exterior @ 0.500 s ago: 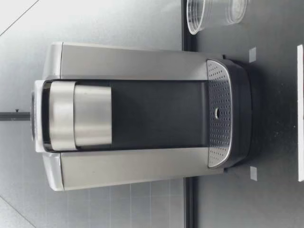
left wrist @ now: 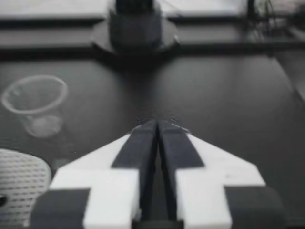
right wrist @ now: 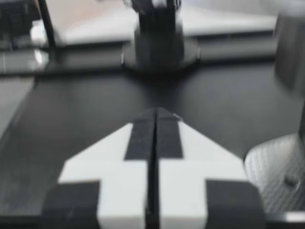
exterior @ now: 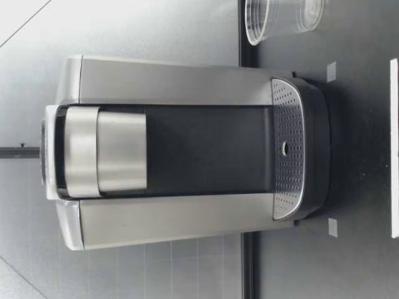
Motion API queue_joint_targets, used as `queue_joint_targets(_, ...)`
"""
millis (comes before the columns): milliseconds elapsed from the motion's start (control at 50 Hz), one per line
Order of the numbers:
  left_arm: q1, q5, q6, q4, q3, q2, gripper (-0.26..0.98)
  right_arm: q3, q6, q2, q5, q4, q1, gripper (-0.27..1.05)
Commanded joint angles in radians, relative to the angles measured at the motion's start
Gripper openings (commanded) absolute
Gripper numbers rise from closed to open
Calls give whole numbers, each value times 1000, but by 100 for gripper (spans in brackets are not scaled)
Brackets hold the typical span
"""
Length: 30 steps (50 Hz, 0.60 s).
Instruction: Place the coffee capsule inside the capsule container, then place the cup onto the center of the cup tray, then push the 'Hot Water' and 'Travel Mug' buttons.
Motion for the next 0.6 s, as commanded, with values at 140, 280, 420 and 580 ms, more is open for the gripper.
queue_joint_targets(140,-44,81,9,0,-153,252,16,-64,15,186,25,-2,84,7)
queue_joint_targets(280,-52,212,14,0,-255,365,15,-91,18,285,49,-2,112,7)
queue_joint_targets(420,-57,290,15,0,-337,459,16,-123,18,373,69,0,140,7)
queue_joint_targets(580,-67,301,17,0,-391,541,17,-152,43,460,87,-2,150,7)
